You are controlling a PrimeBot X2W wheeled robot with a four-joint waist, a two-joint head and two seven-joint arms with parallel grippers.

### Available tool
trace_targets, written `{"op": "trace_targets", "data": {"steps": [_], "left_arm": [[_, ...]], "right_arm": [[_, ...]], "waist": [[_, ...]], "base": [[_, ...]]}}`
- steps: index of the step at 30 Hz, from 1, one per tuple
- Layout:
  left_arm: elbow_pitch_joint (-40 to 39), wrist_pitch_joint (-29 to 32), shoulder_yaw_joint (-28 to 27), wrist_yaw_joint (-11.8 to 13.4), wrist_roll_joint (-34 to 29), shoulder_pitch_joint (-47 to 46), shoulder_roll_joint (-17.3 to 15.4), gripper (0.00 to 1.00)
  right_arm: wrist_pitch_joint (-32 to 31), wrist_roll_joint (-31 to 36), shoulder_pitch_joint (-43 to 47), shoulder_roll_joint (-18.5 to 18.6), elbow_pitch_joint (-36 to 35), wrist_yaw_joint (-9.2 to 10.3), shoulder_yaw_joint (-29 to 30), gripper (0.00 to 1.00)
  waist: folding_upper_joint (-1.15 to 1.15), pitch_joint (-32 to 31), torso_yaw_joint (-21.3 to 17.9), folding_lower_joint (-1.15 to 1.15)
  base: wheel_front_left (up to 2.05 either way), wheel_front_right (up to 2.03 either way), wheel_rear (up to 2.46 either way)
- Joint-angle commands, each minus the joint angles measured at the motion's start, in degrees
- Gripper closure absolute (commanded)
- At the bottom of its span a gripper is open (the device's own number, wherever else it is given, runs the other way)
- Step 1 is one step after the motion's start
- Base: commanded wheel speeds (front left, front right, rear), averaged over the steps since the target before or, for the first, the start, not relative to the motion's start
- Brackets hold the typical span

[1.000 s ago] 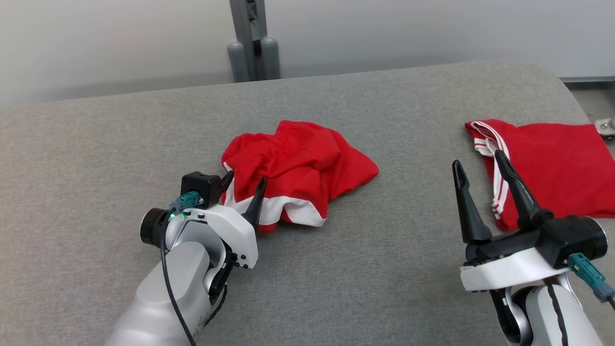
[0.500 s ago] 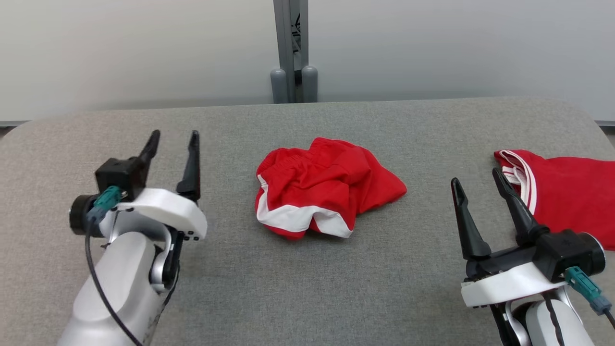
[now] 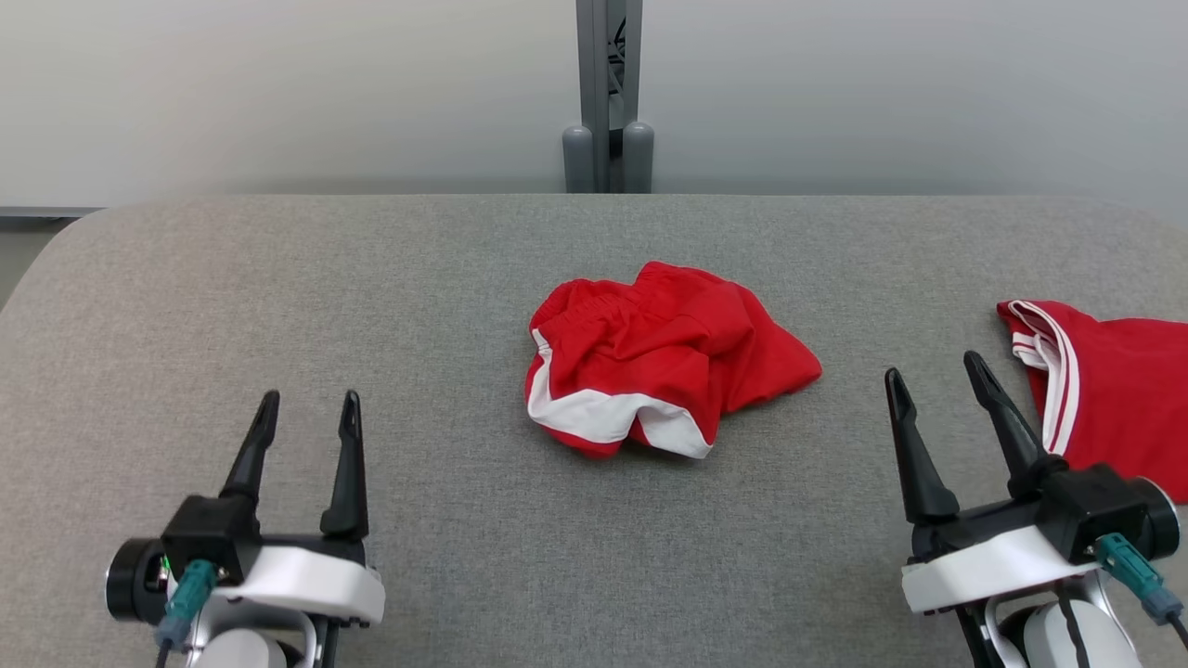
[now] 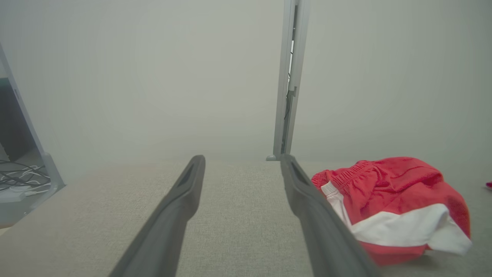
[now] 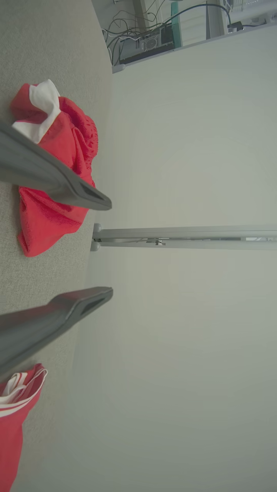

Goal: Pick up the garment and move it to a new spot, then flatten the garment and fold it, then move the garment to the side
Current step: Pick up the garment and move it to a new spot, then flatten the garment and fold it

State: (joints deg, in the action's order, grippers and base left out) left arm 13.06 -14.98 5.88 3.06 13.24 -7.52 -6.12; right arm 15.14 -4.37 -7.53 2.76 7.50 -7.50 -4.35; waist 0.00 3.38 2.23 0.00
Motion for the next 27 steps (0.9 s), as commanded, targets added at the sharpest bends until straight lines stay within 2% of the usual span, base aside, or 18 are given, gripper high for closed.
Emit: {"op": "trace_targets", "data": {"steps": [1,6,11,18,24,27], "left_arm": [[-1.14,-0.17,-1.04,-0.6,-2.36,1.97,0.69,0.0],[-2.46,-0.18,-3.87,-1.14,-2.7,4.68,2.55,0.0],[-2.39,-0.18,-3.74,-2.36,-3.17,4.33,3.05,0.0],[-2.19,-0.18,-2.95,-1.7,-1.78,3.43,3.11,0.0],[-1.68,-0.18,-1.21,-1.31,-0.83,2.57,3.1,0.0],[-1.69,-0.18,-0.88,-1.02,0.48,1.81,3.14,0.0]], "right_arm": [[0.03,0.35,1.08,0.29,0.37,0.01,0.02,0.0],[0.03,0.05,1.47,0.29,1.06,0.0,-0.21,0.0],[0.03,-0.17,1.55,0.3,1.35,0.01,-0.11,0.0],[0.03,-0.35,1.86,0.29,2.12,0.0,-1.31,0.0],[0.03,0.45,1.23,0.4,6.27,0.01,-5.07,0.0],[0.03,-2.35,-0.36,0.52,10.13,0.0,-7.12,0.0]], "waist": [[0.0,-0.02,0.36,0.0],[0.0,-0.46,0.7,0.0],[0.0,-0.44,1.13,0.0],[0.0,-0.02,1.48,0.0],[0.0,1.26,3.2,0.0],[0.0,2.25,4.41,0.0]], "base": [[0.0,0.0,0.0],[0.0,0.0,0.0],[0.0,0.0,0.0],[0.0,0.0,0.0],[0.0,0.0,0.0],[0.0,0.0,0.0]]}}
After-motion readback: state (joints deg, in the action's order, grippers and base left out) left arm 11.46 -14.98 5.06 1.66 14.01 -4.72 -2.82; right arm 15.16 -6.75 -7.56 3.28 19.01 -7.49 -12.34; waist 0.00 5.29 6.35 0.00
